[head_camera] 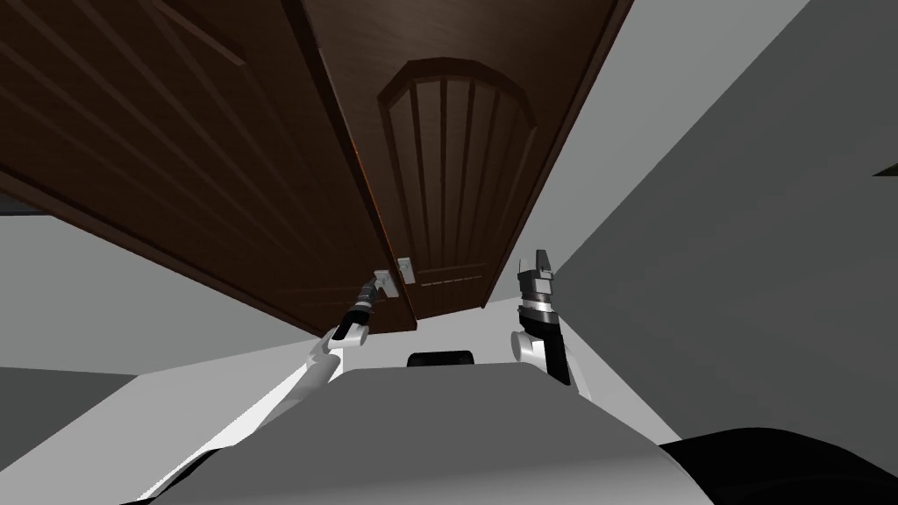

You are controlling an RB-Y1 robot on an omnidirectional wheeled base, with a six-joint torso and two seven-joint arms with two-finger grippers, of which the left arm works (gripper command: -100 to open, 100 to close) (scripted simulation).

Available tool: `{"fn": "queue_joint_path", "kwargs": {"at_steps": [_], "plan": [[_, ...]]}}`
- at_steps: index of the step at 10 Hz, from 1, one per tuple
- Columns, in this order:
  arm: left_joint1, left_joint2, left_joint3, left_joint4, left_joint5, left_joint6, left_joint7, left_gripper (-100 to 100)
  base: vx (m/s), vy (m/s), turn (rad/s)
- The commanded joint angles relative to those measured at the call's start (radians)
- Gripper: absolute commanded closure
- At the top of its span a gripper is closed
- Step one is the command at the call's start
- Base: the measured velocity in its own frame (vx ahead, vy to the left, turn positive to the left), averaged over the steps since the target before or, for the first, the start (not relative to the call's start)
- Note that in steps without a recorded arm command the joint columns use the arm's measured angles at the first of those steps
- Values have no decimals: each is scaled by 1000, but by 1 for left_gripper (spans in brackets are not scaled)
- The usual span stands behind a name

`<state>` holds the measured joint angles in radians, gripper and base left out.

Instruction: Pull the door open

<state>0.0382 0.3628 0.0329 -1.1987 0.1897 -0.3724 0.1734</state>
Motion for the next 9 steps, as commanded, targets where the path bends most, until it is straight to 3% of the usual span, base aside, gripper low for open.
{"fn": "queue_joint_path", "kwargs": {"at_steps": [1,3,4,7,9], "plan": [[13,14,-3,17,2,-8,9,100,-190,92,-15],[28,32,-22,2,3,-15,25,100,-219,90,-70],[28,29,-28,-9,3,-15,25,-100,-243,17,-53],[43,40,-66,-54,5,-15,44,-100,-223,-49,-36],[46,39,-66,-60,4,-12,42,-100,-132,-35,-12]]}}
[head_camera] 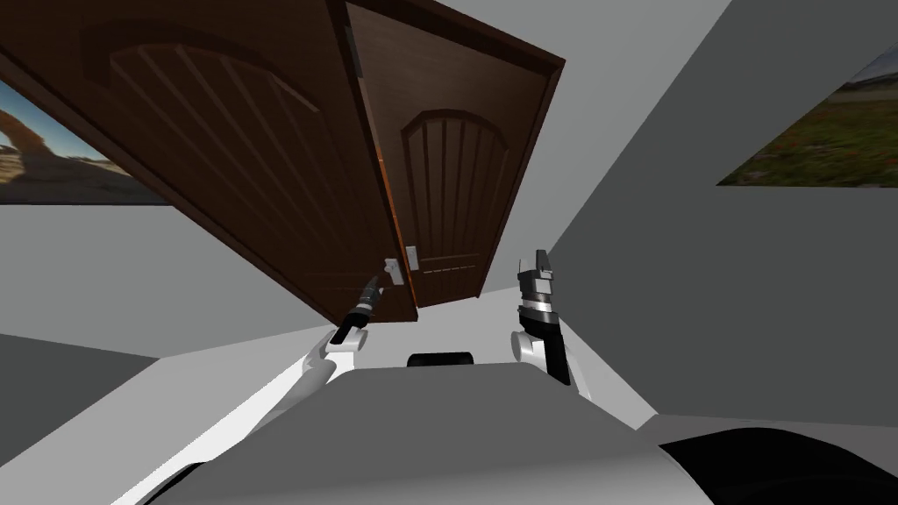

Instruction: Pull the door open

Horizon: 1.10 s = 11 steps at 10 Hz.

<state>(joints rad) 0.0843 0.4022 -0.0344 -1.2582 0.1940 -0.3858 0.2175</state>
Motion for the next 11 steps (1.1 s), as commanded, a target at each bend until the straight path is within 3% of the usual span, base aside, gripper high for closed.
{"fn": "queue_joint_path", "kwargs": {"at_steps": [1,8,9,11], "plan": [[-8,-6,9,15,-1,-2,-6,-100,113,12,-15],[-35,-20,24,45,-5,-9,-17,-100,174,18,-30],[-35,-20,24,45,-5,-9,-17,100,-11,2,14],[-35,-20,24,45,-5,-9,-17,100,-30,3,-7]]}}
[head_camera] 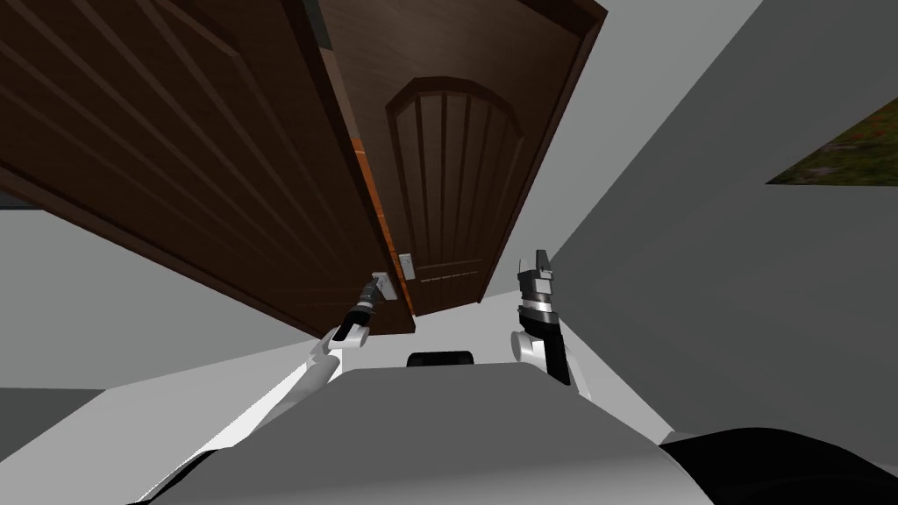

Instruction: Pull the door open

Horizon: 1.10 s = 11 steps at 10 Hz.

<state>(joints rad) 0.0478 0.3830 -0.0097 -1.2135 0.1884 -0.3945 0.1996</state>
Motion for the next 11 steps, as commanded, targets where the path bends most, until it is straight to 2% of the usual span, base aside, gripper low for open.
{"fn": "queue_joint_path", "kwargs": {"at_steps": [1,3,4,6,11], "plan": [[2,-1,-1,0,0,0,1,100,-16,1,2],[2,-1,-1,0,0,0,1,100,-4,0,2],[14,15,-18,-9,1,-6,14,100,-91,33,-102],[26,32,-35,-20,2,-15,28,100,-175,94,-117],[69,99,-103,-65,6,-47,85,100,-219,124,-152]]}}
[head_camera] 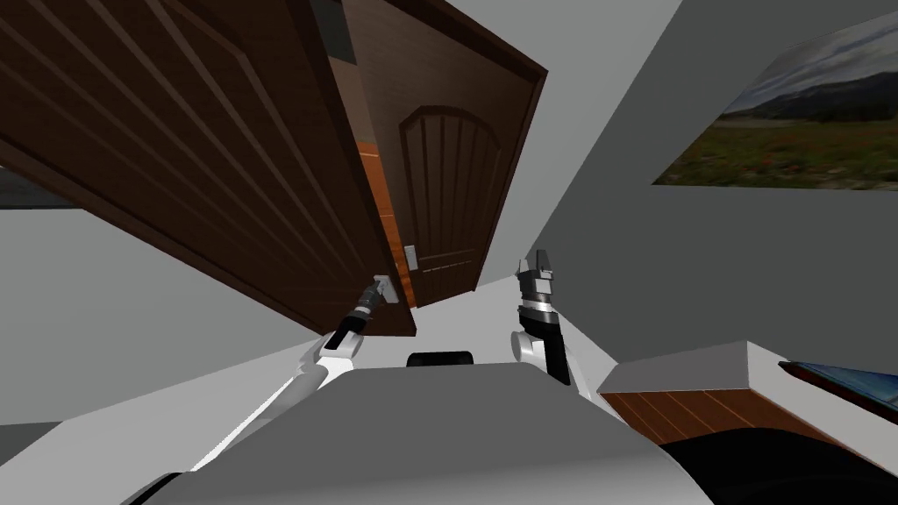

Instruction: Pull the door open

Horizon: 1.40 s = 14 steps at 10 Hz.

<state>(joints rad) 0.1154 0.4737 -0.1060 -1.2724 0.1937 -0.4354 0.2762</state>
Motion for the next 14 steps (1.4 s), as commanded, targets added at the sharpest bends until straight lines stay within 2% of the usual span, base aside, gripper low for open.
{"fn": "queue_joint_path", "kwargs": {"at_steps": [1,2,3,4,11,12,13,14], "plan": [[10,23,-21,-16,2,-13,21,100,-248,82,-143],[16,31,-30,-21,3,-17,28,100,-226,102,-90],[13,26,-21,-20,2,-11,21,100,-93,50,-24],[36,51,-40,-27,5,-35,38,100,-150,50,-134],[112,156,-101,-62,17,-135,103,100,-217,114,-137],[101,147,-97,-52,16,-125,97,100,-89,54,-32],[112,166,-111,-49,15,-151,112,100,-157,72,-157],[114,170,-113,-49,15,-157,114,100,-213,118,-146]]}}
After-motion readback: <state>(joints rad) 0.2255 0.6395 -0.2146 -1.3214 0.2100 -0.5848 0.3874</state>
